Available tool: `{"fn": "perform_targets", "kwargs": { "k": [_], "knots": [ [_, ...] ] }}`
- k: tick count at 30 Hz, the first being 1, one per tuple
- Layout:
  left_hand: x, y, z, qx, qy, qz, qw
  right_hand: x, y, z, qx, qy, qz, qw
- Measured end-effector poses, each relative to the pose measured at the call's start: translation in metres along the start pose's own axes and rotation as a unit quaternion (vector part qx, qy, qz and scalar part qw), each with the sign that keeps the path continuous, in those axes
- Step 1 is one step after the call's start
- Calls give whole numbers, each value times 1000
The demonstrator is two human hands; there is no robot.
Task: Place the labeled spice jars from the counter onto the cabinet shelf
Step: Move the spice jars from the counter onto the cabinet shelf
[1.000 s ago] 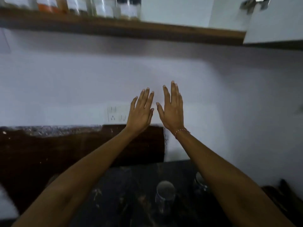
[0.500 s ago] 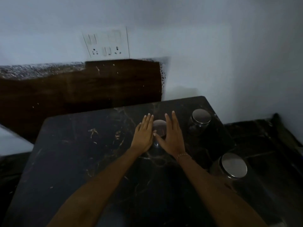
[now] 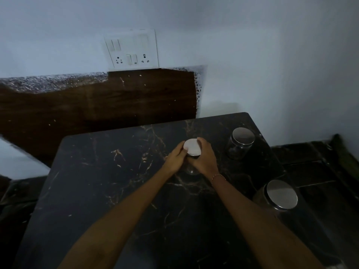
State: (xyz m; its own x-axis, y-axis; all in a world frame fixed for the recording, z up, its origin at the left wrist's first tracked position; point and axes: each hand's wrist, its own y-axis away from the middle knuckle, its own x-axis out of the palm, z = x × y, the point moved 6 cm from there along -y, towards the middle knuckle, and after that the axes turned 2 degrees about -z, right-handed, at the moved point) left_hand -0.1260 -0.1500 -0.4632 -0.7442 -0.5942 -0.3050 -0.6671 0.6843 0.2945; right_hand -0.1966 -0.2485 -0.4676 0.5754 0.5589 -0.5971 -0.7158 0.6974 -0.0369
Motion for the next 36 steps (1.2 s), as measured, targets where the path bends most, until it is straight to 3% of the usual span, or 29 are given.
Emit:
{"fn": "perform_targets", "kwargs": {
  "k": [4, 9, 16, 18, 21, 25, 29, 33, 36],
  "knots": [
    [-23, 12, -12, -21, 110, 4, 994, -10, -8, 17, 88, -203, 93, 971],
    [-38, 24, -36, -29, 190, 35, 981, -21, -3, 59, 97, -353, 164, 916],
    [-41, 42, -69, -11, 274, 131, 953, -32, 13, 92, 126, -478, 143, 858],
    [-43, 45, -79, 4, 252, 114, 961, -41, 15, 100, 119, -450, 142, 874],
    [-53, 41, -93, 73, 171, 24, 982, -57, 18, 111, 58, -330, 150, 930],
    [-66, 45, -112, 85, 242, -35, 966, -63, 23, 133, 1, -250, 158, 955],
    [-79, 53, -133, 96, 248, -21, 964, -75, 18, 152, -15, -265, 132, 955],
    [-102, 60, -154, 172, 185, 12, 967, -86, 15, 166, -15, -349, 111, 930],
    [-123, 68, -172, 199, 206, 5, 958, -100, 10, 192, -54, -307, 73, 947]
  ]
}}
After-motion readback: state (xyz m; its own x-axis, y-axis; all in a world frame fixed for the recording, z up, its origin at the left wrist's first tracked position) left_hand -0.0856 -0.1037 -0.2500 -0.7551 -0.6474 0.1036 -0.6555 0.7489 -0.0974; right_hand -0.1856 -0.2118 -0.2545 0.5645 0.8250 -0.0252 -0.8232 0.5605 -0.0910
